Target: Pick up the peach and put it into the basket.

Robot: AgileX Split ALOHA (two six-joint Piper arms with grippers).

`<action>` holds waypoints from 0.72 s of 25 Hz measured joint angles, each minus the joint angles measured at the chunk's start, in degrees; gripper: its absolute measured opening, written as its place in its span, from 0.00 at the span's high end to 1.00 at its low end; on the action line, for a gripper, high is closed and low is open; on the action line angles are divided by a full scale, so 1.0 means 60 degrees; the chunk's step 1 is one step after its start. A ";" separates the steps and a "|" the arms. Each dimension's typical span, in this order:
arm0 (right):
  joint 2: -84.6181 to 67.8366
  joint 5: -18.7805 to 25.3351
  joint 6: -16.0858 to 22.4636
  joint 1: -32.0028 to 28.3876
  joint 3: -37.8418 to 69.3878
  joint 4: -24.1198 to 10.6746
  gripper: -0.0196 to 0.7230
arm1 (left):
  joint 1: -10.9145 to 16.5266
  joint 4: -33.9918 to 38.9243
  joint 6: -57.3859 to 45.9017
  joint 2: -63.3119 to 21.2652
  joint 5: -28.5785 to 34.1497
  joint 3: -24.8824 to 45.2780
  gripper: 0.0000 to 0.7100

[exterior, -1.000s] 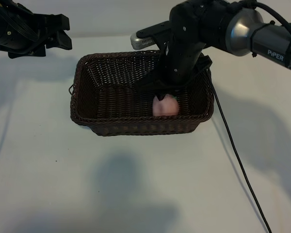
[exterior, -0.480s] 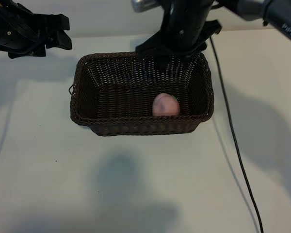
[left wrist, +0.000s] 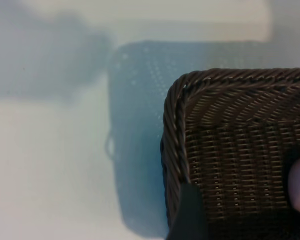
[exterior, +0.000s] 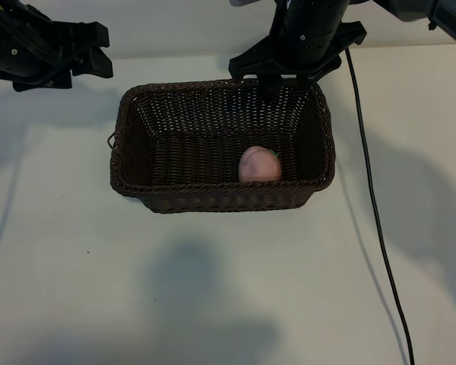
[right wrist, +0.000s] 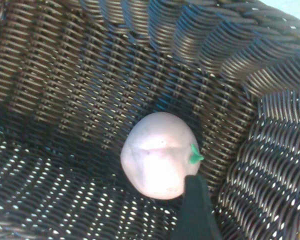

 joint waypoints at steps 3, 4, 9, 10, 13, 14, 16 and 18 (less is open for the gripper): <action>0.0000 0.0012 0.0000 -0.0027 0.0000 -0.0062 0.27 | 0.0000 0.0000 0.0000 0.0000 0.0000 0.0000 0.22; 0.0000 0.0012 0.0000 -0.0040 0.0000 -0.0083 0.27 | 0.0000 0.0000 0.0000 0.0000 0.0000 0.0000 0.22; -0.0026 0.0020 0.0000 -0.0367 -0.0269 -0.0090 0.27 | 0.0000 0.0000 0.0008 0.0000 -0.0008 0.0000 0.22; -0.0067 0.0019 0.0020 -0.0414 -0.0328 -0.0090 0.27 | 0.0000 0.0000 0.0008 0.0000 -0.0008 0.0000 0.22; -0.0214 0.0029 0.0022 -0.0459 -0.0475 -0.0092 0.27 | 0.0000 0.0000 0.0019 0.0000 -0.0008 0.0000 0.22; -0.0256 0.0021 0.0022 -0.0459 -0.0513 -0.0093 0.27 | 0.0000 0.0000 0.0019 0.0000 -0.0008 0.0000 0.22; -0.0306 0.0021 0.0030 -0.0459 -0.0532 -0.0013 0.27 | 0.0000 0.0000 0.0019 0.0000 -0.0010 0.0000 0.22; -0.0313 0.0021 0.0030 -0.0459 -0.0540 0.0018 0.27 | 0.0000 0.0000 0.0019 0.0000 -0.0010 0.0000 0.22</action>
